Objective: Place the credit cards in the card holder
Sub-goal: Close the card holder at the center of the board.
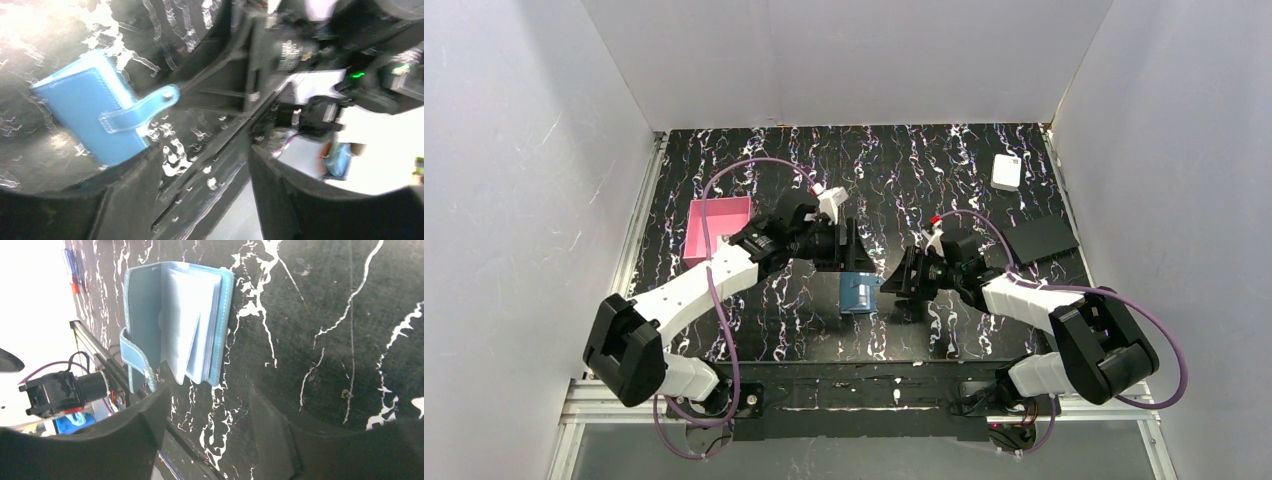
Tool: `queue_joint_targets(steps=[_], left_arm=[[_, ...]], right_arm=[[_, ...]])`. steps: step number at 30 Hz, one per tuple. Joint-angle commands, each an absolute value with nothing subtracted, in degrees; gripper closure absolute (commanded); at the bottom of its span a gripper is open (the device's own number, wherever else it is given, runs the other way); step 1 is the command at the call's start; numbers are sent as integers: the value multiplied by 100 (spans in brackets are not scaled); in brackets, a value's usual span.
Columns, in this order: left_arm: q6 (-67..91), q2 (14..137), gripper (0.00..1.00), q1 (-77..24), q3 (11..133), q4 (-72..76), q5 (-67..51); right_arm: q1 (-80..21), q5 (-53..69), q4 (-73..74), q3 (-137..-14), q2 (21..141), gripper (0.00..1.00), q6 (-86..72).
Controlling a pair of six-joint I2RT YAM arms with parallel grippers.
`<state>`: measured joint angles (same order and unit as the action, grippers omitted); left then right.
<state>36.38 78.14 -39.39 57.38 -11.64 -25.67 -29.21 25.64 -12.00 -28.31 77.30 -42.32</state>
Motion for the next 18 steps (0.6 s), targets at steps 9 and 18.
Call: queue_joint_targets(steps=[9,18], left_arm=[[3452,8918,90,-3896,5205,-806,-2573],[3722,9762,92,-4024,5074,-109,-2809]], right_arm=[[-2901,2463,-1170,-2820,7182,33,-4200],[-2857,2185,-1144,-2711,7106,40,-4385]])
